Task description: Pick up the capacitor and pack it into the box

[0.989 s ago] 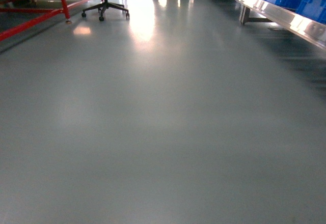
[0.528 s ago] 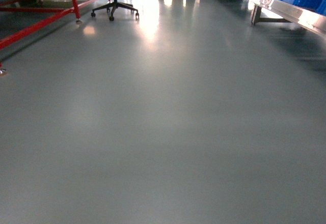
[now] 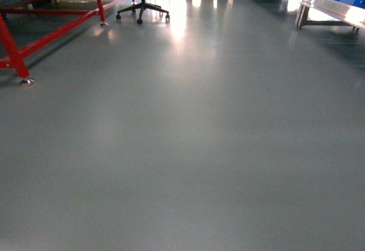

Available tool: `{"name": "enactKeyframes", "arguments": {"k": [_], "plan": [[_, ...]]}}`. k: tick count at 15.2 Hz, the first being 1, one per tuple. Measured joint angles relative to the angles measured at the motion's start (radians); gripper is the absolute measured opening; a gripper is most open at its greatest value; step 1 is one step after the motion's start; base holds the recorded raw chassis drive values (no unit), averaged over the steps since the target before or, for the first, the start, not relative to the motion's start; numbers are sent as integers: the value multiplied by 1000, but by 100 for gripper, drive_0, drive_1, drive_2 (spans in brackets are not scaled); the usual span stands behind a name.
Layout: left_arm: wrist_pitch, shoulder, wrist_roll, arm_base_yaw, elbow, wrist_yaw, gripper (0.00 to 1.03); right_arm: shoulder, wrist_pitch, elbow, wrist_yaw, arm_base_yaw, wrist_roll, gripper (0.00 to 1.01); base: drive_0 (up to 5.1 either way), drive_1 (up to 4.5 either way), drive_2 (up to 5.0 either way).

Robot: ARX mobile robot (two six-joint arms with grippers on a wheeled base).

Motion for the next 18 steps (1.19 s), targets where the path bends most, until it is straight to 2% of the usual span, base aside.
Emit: {"name": "enactKeyframes", "arguments": {"k": [18], "plan": [[-4, 0, 0, 0, 0, 0, 43, 0, 3, 0, -1, 0, 0, 98, -503, 242, 242]]}}
